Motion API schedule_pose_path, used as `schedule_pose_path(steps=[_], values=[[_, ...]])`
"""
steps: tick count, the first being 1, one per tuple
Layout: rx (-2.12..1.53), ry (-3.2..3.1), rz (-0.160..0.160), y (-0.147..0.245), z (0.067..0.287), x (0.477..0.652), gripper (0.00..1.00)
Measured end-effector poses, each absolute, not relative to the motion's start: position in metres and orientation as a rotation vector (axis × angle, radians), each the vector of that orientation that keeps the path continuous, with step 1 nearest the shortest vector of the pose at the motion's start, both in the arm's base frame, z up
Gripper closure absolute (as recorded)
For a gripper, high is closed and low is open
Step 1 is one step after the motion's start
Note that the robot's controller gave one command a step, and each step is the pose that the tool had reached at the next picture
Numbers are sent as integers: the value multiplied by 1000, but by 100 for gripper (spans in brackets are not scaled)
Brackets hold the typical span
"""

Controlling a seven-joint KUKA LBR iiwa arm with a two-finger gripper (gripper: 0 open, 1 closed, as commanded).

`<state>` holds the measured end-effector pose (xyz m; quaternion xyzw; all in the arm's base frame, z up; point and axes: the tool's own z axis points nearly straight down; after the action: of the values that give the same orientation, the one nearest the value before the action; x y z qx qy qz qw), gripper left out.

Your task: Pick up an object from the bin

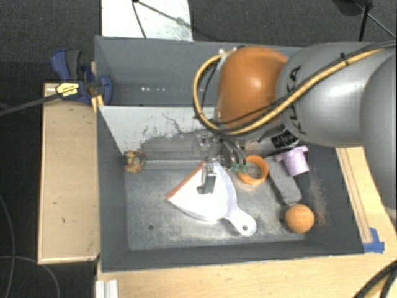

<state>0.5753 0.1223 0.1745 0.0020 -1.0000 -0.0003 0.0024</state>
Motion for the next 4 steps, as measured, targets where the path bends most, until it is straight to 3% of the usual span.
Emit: schedule_pose_path(steps=[1, 2, 3, 4], values=[[2, -3144, -2, 122, 179, 577, 0], [-123, -3140, -1, 84, 112, 520, 100], [-130, -3140, -1, 84, 112, 520, 0], [-132, -3140, -1, 84, 112, 520, 0]])
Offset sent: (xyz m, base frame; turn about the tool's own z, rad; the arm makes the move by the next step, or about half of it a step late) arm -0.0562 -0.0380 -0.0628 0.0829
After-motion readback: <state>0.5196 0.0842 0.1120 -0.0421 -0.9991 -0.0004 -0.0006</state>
